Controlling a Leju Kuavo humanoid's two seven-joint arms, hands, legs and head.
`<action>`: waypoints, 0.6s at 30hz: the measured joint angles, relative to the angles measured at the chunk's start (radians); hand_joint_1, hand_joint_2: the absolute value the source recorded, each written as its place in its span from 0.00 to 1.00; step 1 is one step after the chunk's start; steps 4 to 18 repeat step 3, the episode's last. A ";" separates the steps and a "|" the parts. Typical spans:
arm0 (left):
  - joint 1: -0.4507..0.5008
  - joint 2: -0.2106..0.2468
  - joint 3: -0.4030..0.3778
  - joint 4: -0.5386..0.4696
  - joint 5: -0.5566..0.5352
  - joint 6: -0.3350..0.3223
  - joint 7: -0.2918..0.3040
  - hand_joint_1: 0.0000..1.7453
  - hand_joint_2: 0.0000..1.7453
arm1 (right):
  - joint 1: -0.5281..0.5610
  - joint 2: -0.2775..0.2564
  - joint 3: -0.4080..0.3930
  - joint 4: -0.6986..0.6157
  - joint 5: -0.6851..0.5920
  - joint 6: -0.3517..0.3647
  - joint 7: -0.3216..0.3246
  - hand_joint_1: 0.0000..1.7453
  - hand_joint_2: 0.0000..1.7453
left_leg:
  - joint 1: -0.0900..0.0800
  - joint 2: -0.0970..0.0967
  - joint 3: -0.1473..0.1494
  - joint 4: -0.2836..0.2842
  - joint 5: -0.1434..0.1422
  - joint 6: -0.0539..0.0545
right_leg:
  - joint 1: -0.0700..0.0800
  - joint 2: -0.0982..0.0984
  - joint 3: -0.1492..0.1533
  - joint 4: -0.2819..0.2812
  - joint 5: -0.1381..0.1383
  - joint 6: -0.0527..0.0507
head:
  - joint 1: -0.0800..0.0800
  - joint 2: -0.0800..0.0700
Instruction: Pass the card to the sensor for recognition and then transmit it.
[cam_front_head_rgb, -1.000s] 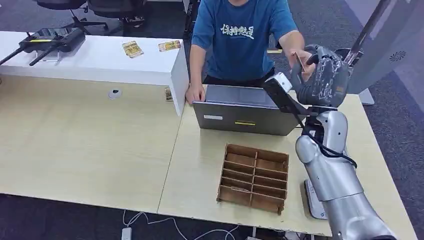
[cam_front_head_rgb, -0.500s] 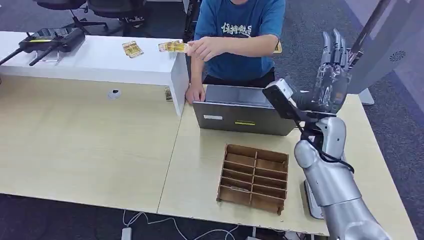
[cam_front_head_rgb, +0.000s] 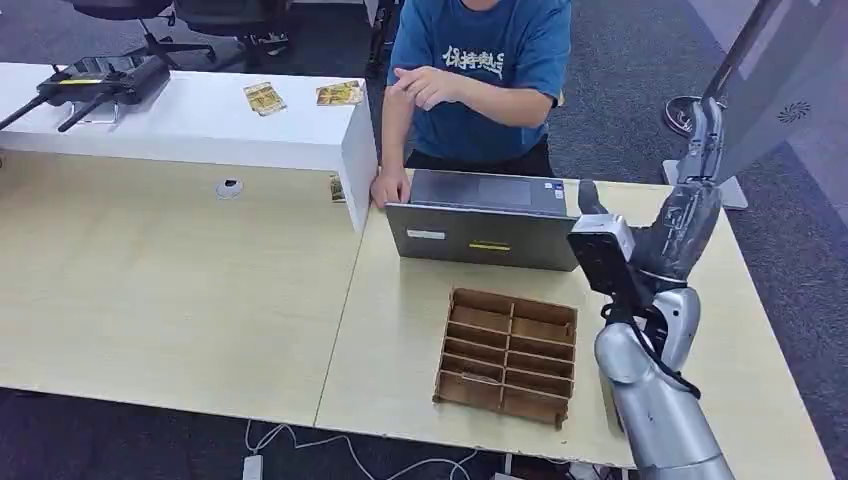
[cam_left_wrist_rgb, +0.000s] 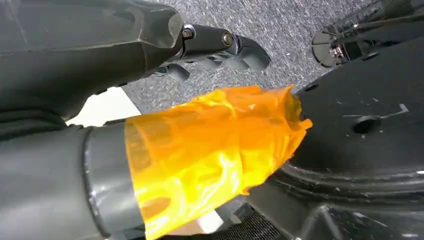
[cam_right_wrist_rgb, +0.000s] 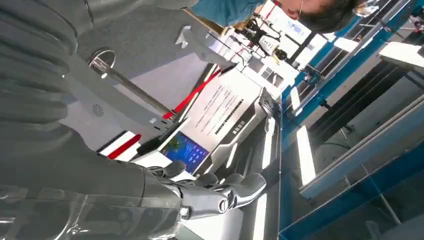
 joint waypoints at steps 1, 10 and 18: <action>0.000 -0.001 0.000 0.000 0.000 0.000 0.000 0.00 0.00 | 0.005 0.000 -0.002 -0.009 0.000 0.000 0.000 0.00 1.00 | 0.000 0.000 0.000 0.000 0.000 0.000 | 0.000 0.000 0.000 0.000 0.000 0.000 | 0.000 0.000; 0.000 -0.002 0.000 0.000 0.000 0.000 0.000 0.00 0.00 | 0.013 0.000 -0.006 -0.021 -0.002 0.000 0.000 0.00 1.00 | 0.000 0.000 0.000 0.000 0.000 0.000 | 0.000 0.000 0.000 0.000 0.000 0.000 | 0.000 0.000; 0.000 -0.002 0.000 0.000 0.000 0.000 0.000 0.00 0.00 | 0.013 0.000 -0.006 -0.021 -0.002 0.000 0.000 0.00 1.00 | 0.000 0.000 0.000 0.000 0.000 0.000 | 0.000 0.000 0.000 0.000 0.000 0.000 | 0.000 0.000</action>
